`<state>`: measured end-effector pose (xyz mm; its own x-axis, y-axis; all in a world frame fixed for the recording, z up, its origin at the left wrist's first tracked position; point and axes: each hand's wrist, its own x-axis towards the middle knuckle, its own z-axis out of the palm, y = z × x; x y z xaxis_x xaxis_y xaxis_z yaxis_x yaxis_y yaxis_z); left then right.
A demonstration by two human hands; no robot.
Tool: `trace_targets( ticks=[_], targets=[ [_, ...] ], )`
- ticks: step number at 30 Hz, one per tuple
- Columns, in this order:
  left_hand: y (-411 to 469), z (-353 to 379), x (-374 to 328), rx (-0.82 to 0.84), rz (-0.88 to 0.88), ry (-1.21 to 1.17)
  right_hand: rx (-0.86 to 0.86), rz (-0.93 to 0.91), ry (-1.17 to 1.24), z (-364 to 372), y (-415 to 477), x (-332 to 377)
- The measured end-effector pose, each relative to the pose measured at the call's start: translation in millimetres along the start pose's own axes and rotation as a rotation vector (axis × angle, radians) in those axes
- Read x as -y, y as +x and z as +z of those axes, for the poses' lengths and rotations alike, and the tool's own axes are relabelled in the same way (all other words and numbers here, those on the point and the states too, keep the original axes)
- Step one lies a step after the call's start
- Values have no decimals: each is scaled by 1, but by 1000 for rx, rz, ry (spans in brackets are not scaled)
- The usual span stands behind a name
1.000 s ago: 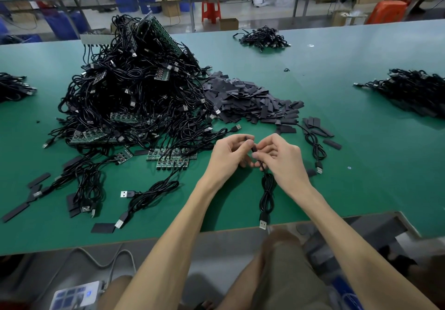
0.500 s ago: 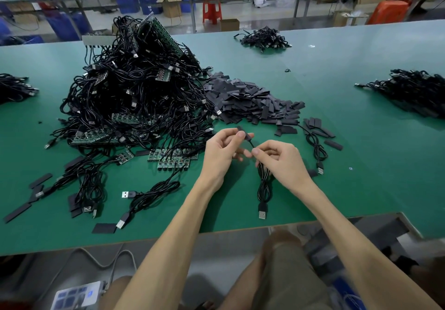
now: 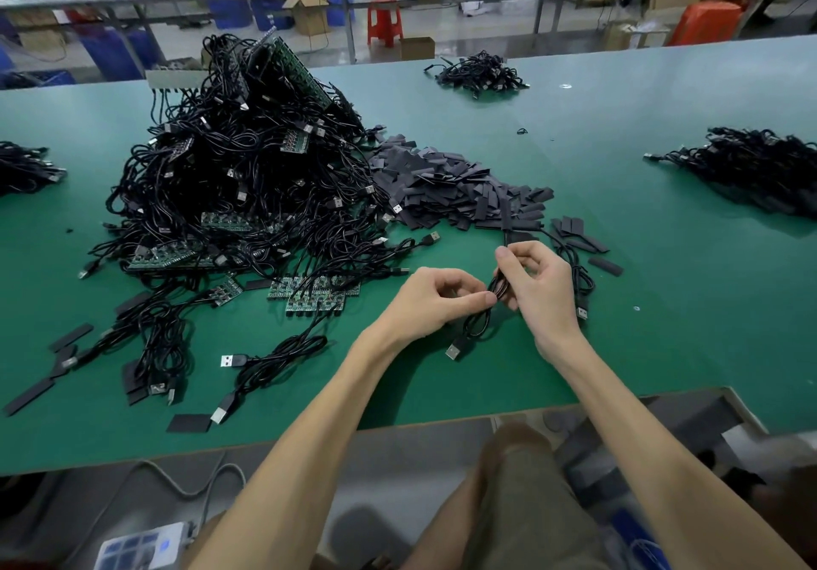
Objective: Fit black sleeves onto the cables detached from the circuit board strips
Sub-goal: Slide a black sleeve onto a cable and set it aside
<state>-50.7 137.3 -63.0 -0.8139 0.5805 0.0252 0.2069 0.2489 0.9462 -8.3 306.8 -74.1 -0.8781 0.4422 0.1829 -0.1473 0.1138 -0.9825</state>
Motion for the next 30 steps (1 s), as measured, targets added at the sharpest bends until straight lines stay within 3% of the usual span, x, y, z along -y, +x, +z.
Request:
trace_targets(
  ticks=[4,7,10,14,17,19,24,27,30],
  targets=[
    [-4,-7,-4,113,-59,-29,62,-12,-16,1,-2,2],
    [-8,-6,-4,17,-75,-96,117,-32,-27,2,-3,3],
    [-11,-7,-13,-116,-44,-191,201,-138,-331,7,-3,0],
    [0,-7,-41,-183,-32,-132,358,-231,-756,20,-13,-11],
    [14,-1,-64,-197,-14,-111,381,-352,-1001,23,-17,-9],
    [26,12,-75,-171,3,-47,424,-327,-1130,26,-15,-3],
    [46,53,-78,-30,33,118,516,-99,-1169,24,-16,1],
    [41,57,-65,-141,110,248,501,-86,-1050,19,-20,1],
    [24,41,-50,-307,196,268,446,-220,-1057,23,-20,5]
  ],
)
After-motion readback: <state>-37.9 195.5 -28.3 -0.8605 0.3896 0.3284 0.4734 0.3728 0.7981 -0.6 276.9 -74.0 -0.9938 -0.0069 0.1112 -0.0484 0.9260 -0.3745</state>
